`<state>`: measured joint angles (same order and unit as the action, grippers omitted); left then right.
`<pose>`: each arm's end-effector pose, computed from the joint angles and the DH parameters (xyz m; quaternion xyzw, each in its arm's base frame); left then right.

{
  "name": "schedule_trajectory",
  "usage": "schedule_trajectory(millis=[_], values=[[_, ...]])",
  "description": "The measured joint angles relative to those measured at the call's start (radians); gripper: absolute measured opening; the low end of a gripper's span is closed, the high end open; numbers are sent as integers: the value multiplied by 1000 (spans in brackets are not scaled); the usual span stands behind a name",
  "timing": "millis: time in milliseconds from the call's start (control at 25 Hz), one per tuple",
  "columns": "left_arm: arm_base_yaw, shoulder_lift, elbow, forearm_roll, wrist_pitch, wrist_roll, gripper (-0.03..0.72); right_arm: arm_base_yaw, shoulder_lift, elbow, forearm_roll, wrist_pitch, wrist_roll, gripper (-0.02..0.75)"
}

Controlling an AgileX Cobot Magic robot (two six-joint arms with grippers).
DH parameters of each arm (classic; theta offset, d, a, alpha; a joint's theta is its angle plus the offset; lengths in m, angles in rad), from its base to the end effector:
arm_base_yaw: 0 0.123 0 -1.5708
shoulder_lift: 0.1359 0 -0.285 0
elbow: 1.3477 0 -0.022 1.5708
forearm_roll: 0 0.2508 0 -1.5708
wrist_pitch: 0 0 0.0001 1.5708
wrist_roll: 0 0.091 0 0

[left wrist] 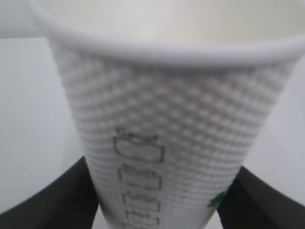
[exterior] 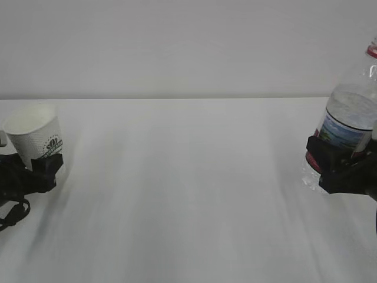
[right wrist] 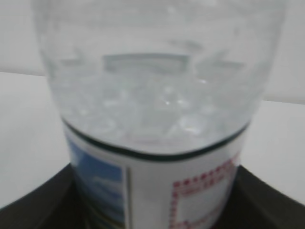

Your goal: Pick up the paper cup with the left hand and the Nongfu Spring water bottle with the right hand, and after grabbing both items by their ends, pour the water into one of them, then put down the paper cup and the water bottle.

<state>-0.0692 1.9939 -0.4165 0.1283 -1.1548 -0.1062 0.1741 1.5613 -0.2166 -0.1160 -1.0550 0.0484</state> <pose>0.2771 -0.0299 0.0863 0.0400 0.8144 -0.0833 0.5729 0.2178 0.0476 0.1554 -0.1025 0.7687 0.0909 0.6247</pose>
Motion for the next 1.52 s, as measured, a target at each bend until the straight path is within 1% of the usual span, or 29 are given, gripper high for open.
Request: schedule_trajectory(millis=[160, 360, 560, 800, 1120, 1520], values=[[0, -39, 53, 54, 0, -9, 513, 0, -10, 0, -9, 0, 0, 512], [0, -108, 88, 123, 0, -28, 513, 0, -60, 0, -26, 2, 4, 512], [0, -177, 121, 163, 0, -57, 513, 0, -119, 2, -53, 61, 22, 512], [0, -245, 161, 256, 0, -108, 513, 0, -207, 2, -87, 123, 48, 512], [0, -322, 220, 421, 2, -153, 513, 0, -316, 9, -163, 227, 109, 512], [0, -360, 224, 665, 2, -197, 513, 0, -400, 9, -275, 301, 194, 512]])
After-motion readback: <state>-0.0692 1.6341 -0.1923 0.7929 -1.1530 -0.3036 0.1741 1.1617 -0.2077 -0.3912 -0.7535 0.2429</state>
